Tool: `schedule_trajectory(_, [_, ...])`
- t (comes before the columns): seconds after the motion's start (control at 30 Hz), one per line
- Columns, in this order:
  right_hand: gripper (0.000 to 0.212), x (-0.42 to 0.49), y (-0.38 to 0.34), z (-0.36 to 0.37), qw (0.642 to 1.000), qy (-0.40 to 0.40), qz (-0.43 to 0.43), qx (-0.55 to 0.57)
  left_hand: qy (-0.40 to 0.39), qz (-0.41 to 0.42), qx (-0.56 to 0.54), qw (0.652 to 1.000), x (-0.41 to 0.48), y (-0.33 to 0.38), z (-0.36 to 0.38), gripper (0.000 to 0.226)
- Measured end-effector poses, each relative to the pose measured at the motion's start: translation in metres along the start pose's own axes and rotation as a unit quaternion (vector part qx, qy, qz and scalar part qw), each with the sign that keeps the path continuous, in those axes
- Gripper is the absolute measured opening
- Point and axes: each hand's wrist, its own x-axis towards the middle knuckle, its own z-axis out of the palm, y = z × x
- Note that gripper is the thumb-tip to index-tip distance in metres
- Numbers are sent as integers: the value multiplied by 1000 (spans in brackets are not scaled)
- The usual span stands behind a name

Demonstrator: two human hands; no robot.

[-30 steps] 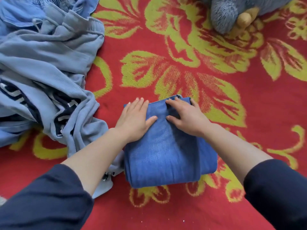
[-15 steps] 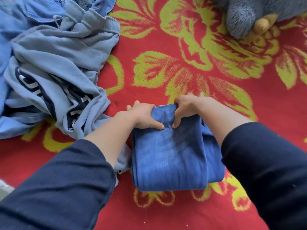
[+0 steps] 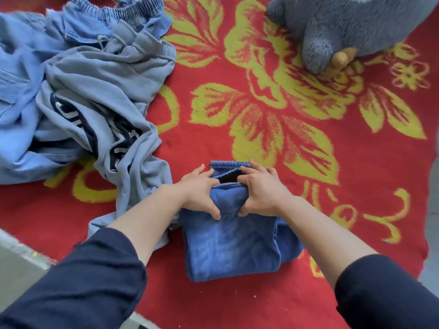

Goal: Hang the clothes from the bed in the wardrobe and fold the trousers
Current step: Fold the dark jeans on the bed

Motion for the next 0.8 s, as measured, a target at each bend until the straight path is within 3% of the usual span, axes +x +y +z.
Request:
schedule_trajectory(0.1, [60,-16,-4,12,999,37,-1,-9,27,26,33,999,-4,4,5,92])
schedule_trajectory(0.33, [50,14,32,-7,997,51,65,-2,231,64,63,969,21,8,-7,74])
schedule_trajectory(0.5, [50,53,38,-8,989,-19,131,69,184,29,14,982,48,8,-14,81])
schedule_trajectory(0.63, [95,77,43,-7,981,-60,154,106,129,-6,-28,991,67,0,-20,96])
schedule_trajectory(0.67, [99,80,46,-8,979,-69,152,121,126,-10,-25,992,71,-1,-21,96])
schedule_trajectory(0.8, [81,79,48,-9,981,-58,134,128,96,-30,-22,995,75,3,-24,91])
